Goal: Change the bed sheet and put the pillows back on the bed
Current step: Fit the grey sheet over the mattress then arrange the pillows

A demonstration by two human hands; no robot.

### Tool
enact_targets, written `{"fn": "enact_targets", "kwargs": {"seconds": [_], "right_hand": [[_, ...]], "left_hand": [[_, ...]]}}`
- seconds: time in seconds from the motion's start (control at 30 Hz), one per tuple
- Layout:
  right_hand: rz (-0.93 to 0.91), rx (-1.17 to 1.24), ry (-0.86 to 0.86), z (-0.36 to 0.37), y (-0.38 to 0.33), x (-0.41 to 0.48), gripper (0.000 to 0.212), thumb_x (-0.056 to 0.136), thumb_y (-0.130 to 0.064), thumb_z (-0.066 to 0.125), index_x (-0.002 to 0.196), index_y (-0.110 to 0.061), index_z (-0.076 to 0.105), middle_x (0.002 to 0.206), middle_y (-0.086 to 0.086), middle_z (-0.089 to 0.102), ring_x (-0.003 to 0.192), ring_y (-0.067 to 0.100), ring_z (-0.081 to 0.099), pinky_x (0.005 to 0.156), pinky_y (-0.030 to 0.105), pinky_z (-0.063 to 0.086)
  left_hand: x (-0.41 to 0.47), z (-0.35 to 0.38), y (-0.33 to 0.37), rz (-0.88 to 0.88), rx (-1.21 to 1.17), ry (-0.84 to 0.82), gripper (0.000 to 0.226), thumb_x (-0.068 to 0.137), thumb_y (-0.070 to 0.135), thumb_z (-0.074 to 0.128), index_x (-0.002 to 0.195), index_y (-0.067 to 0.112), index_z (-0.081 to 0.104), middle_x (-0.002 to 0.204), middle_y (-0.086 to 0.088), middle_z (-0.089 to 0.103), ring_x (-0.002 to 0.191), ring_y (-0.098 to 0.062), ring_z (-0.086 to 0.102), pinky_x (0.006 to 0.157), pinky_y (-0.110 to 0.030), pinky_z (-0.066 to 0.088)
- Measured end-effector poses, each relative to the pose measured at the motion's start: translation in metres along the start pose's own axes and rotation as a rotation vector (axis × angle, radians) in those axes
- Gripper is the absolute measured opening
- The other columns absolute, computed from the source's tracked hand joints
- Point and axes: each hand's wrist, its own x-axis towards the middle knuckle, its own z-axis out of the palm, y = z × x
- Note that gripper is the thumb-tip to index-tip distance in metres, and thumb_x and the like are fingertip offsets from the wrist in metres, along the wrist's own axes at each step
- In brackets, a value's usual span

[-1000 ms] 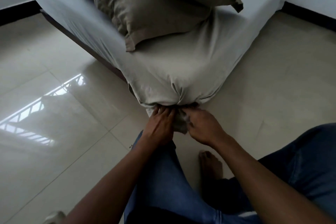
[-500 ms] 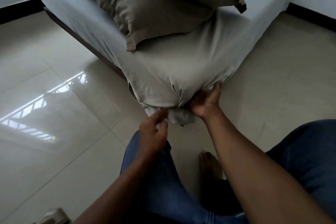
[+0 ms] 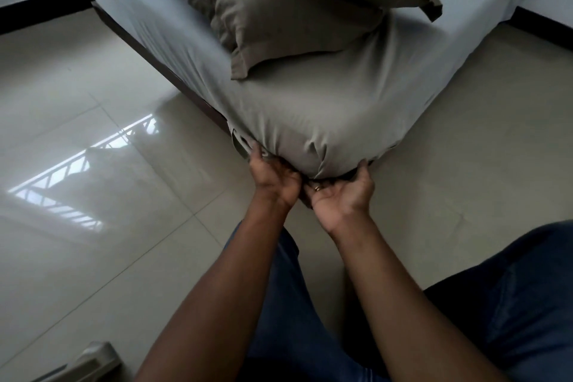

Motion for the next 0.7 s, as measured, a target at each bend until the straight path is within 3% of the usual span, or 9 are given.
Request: {"fn": "enact_targets", "kwargs": {"seconds": [0.07,0.13,0.2,0.27,0.4,0.5,0.6,0.67,0.7], "right_hand": [[-0.058,0.102,0.028,0.016,0.006,0.009,0.063,0.093,-0.066,0.044,0.134,-0.021,0.060,0.139,0.018,0.057,0.132,0.041,0.050,0.114,0.061,0.035],[-0.088,0.179,0.040,0.022,0.009,0.016,0.067,0.090,-0.069,0.043,0.139,-0.025,0.059,0.139,0.016,0.058,0.131,0.041,0.051,0.113,0.063,0.035],[-0.101,0.240,0.046,0.029,0.008,0.023,0.068,0.089,-0.072,0.043,0.138,-0.028,0.060,0.139,0.015,0.058,0.130,0.041,0.052,0.114,0.063,0.033],[-0.121,0.299,0.058,0.034,0.008,0.028,0.067,0.089,-0.072,0.043,0.136,-0.029,0.063,0.139,0.012,0.059,0.129,0.039,0.051,0.116,0.061,0.030],[-0.183,0.386,-0.040,0.024,0.016,0.030,0.064,0.086,-0.069,0.048,0.130,-0.027,0.069,0.137,0.012,0.064,0.132,0.040,0.053,0.117,0.063,0.028],[-0.240,0.339,-0.032,0.018,0.017,0.008,0.049,0.095,-0.056,0.047,0.121,-0.023,0.072,0.132,0.010,0.064,0.132,0.036,0.053,0.115,0.065,0.032],[-0.170,-0.003,0.127,0.001,0.027,-0.023,0.040,0.106,-0.032,0.043,0.131,-0.005,0.058,0.133,0.014,0.056,0.132,0.030,0.052,0.115,0.046,0.040],[-0.261,-0.608,0.151,-0.015,0.042,-0.027,0.037,0.101,-0.010,0.047,0.135,-0.006,0.059,0.132,0.012,0.064,0.127,0.026,0.059,0.103,0.034,0.048],[-0.352,-1.063,0.107,-0.021,0.049,-0.023,0.043,0.096,-0.005,0.048,0.136,-0.012,0.060,0.135,0.007,0.064,0.125,0.021,0.060,0.101,0.032,0.049]], "left_hand": [[0.001,-0.001,0.005,0.002,0.153,0.084,0.059,0.102,0.048,0.036,0.143,0.010,0.054,0.118,-0.011,0.069,0.103,-0.031,0.066,0.089,-0.038,0.056],[-0.008,-0.003,0.011,0.015,0.329,0.212,0.042,0.101,0.030,0.040,0.124,0.004,0.065,0.096,-0.011,0.068,0.081,-0.028,0.067,0.072,-0.032,0.057],[-0.019,-0.016,0.017,0.096,0.449,0.358,0.034,0.096,0.017,0.044,0.108,-0.005,0.067,0.098,-0.020,0.073,0.085,-0.034,0.073,0.078,-0.038,0.061],[-0.028,-0.032,0.019,0.161,0.434,0.409,0.035,0.095,0.015,0.044,0.109,-0.009,0.066,0.103,-0.025,0.074,0.090,-0.036,0.075,0.086,-0.043,0.061],[-0.023,-0.032,0.017,0.128,0.161,0.150,0.054,0.104,0.036,0.040,0.136,-0.005,0.051,0.132,-0.026,0.061,0.122,-0.038,0.061,0.112,-0.047,0.044],[0.000,-0.018,0.018,0.096,0.128,0.063,0.075,0.095,0.061,0.045,0.140,0.001,0.051,0.140,-0.019,0.057,0.130,-0.033,0.055,0.116,-0.046,0.039],[0.011,-0.014,0.025,0.055,0.126,0.011,0.095,0.080,0.076,0.051,0.138,0.002,0.054,0.133,-0.018,0.054,0.126,-0.033,0.051,0.117,-0.044,0.036],[0.011,-0.021,0.034,0.019,0.119,-0.016,0.093,0.083,0.078,0.047,0.134,0.000,0.054,0.135,-0.018,0.052,0.126,-0.034,0.049,0.113,-0.042,0.038],[0.010,-0.026,0.039,0.000,0.130,-0.001,0.090,0.087,0.076,0.041,0.133,0.000,0.053,0.137,-0.021,0.053,0.128,-0.036,0.050,0.113,-0.045,0.039]]}}
